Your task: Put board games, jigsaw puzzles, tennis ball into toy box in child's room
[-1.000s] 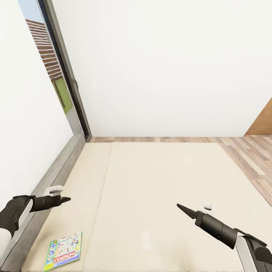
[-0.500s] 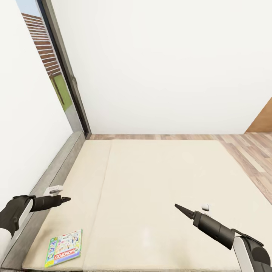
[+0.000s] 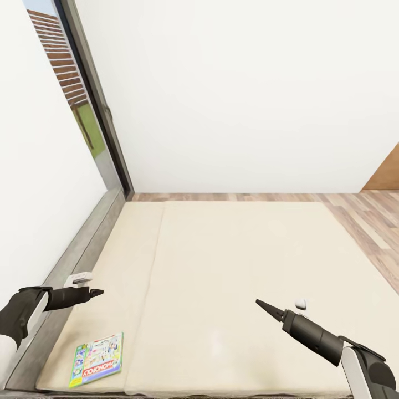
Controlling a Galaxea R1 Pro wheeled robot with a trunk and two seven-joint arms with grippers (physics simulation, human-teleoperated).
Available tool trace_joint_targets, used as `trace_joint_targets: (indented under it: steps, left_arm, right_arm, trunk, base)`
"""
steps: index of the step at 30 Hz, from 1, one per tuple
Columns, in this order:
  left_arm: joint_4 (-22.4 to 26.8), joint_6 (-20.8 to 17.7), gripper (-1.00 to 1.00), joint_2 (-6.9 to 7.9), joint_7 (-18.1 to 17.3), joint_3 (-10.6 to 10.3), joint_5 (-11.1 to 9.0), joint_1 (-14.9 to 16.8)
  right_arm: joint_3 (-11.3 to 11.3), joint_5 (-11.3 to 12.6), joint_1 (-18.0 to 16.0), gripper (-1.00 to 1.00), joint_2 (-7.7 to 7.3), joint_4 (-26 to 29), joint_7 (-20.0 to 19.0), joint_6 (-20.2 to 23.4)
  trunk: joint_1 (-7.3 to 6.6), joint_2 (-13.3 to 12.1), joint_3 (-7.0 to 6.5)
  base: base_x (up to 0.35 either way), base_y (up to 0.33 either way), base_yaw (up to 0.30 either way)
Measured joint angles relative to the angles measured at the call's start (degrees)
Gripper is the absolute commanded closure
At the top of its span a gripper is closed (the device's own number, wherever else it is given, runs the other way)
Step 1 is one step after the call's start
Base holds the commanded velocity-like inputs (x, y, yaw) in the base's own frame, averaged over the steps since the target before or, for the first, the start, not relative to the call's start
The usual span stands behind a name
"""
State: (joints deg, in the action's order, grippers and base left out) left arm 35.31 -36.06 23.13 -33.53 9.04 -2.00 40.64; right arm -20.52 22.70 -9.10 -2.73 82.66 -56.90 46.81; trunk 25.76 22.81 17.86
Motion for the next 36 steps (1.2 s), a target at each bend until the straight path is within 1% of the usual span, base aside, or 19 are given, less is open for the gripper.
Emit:
trace_joint_targets:
  steps: [5, 12, 36]
  left_arm:
    - [0.0, 0.0, -1.00, 0.00, 0.0, 0.0, 0.0, 0.0]
    - [0.0, 0.0, -1.00, 0.00, 0.0, -0.1, 0.0, 0.0]
    - [0.0, 0.5, -1.00, 0.00, 0.0, -0.1, 0.0, 0.0]
  right_arm:
    - [0.0, 0.0, 0.0, -1.00, -0.01, -0.1, 0.0, 0.0]
    - [-0.1, 0.0, 0.0, -1.00, -0.07, 0.1, 0.0, 0.0]
    - [0.0, -0.3, 0.0, -1.00, 0.01, -0.1, 0.0, -0.8]
  trunk:
    - [0.00, 0.0, 0.46]
    - [0.00, 0.0, 0.96]
    - [0.00, 0.0, 1.04]
  base:
    - [0.000, 0.188, 0.000]
    - [0.000, 0.048, 0.000]
    - [0.000, 0.001, 0.000]
